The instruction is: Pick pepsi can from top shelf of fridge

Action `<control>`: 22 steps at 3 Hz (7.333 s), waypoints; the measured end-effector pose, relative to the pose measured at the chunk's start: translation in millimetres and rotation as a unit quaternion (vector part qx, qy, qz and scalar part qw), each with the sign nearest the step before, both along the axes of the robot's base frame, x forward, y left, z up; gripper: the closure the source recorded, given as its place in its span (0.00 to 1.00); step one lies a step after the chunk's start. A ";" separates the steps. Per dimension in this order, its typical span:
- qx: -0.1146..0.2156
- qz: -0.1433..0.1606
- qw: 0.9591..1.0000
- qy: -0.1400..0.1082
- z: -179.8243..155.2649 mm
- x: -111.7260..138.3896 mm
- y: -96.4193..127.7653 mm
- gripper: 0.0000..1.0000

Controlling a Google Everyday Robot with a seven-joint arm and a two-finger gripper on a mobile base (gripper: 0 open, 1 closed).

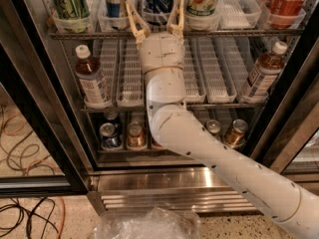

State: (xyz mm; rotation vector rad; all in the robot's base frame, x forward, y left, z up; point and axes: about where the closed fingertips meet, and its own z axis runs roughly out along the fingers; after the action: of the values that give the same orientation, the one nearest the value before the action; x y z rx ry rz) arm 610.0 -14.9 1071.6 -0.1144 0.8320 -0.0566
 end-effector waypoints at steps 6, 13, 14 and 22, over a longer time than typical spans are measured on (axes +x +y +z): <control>0.039 -0.037 0.999 -0.007 12.5 22.0 -8.4 0.32; 0.050 -0.054 0.997 -0.012 19.6 31.6 -17.8 1.00; 0.050 -0.054 0.997 -0.014 21.7 31.5 -17.8 1.00; 0.035 -0.054 0.989 -0.134 51.0 -6.6 -26.2 1.00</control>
Offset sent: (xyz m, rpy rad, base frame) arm 0.0036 -0.0274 0.0010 0.0838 -0.0115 -0.1180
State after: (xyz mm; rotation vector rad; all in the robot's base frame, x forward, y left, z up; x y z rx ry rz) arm 603.5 -41.1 1122.6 0.0044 0.5700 -0.1422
